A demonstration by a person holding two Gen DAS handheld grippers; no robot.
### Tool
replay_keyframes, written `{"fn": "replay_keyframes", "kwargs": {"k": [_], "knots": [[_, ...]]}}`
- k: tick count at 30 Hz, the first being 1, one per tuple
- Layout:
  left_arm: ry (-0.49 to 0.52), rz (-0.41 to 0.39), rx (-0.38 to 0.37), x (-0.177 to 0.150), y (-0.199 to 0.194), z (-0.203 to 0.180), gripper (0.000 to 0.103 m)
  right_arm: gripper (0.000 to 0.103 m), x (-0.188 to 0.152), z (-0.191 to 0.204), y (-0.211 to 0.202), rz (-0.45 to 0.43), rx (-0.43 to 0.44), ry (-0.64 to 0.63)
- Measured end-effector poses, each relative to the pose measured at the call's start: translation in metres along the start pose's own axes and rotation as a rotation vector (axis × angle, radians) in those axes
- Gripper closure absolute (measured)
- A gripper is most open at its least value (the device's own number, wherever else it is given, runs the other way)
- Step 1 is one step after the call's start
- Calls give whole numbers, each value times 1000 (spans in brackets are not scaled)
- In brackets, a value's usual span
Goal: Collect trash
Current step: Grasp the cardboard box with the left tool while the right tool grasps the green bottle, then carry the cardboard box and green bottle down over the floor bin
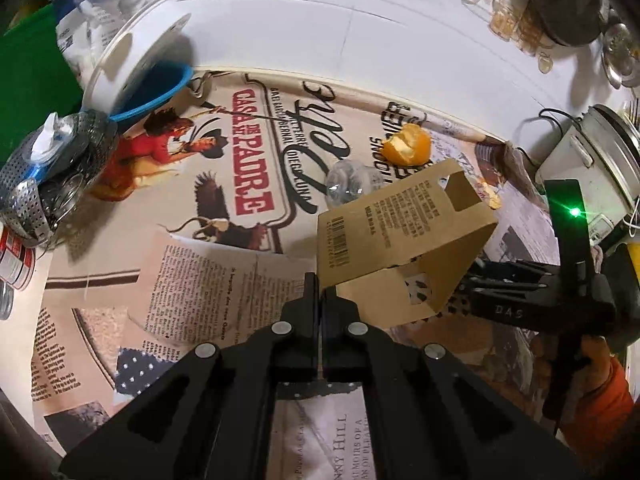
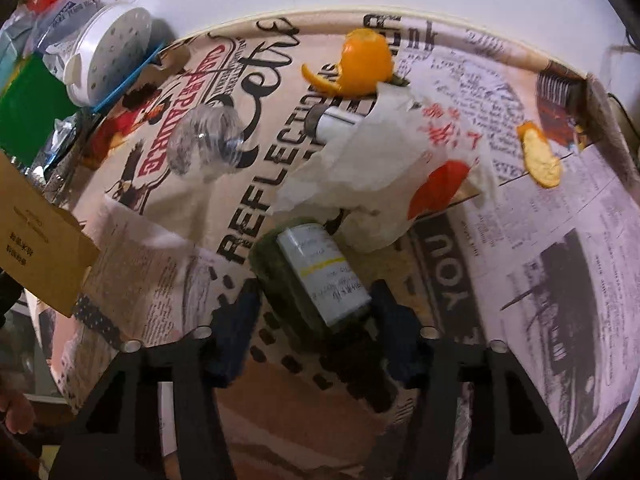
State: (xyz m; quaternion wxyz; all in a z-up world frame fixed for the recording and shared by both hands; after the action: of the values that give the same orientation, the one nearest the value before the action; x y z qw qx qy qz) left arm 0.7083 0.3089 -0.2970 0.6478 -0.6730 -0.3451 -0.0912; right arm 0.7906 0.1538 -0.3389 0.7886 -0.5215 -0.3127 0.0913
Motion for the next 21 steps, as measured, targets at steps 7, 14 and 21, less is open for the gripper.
{"fn": "replay_keyframes", "kwargs": {"k": [7,14,21], "knots": [[54,-31,-25,3,-16,-44,103,56,-12,-5,-50,-94,15,34],[62,-111,-55,1,-63,-102,103,56,-33,-28,-152,-265,8,52],[21,-217,-47,-23,-132,-151,103,56,-64,-29,-255,-421,24,-13]]}}
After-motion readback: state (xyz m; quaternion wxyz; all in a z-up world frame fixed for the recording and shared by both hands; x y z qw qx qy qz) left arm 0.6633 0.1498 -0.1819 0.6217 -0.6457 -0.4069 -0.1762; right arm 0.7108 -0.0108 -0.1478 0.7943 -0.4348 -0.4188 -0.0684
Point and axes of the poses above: each gripper's, at about its wrist camera, not at the fingertips, and y roughly the way its jaws point, z to its left, x to its top, the point moved 7 cm from there along y, roughly the way its jaws point, and after that the axes turned 4 degrees about x, right-handed, at the moved point
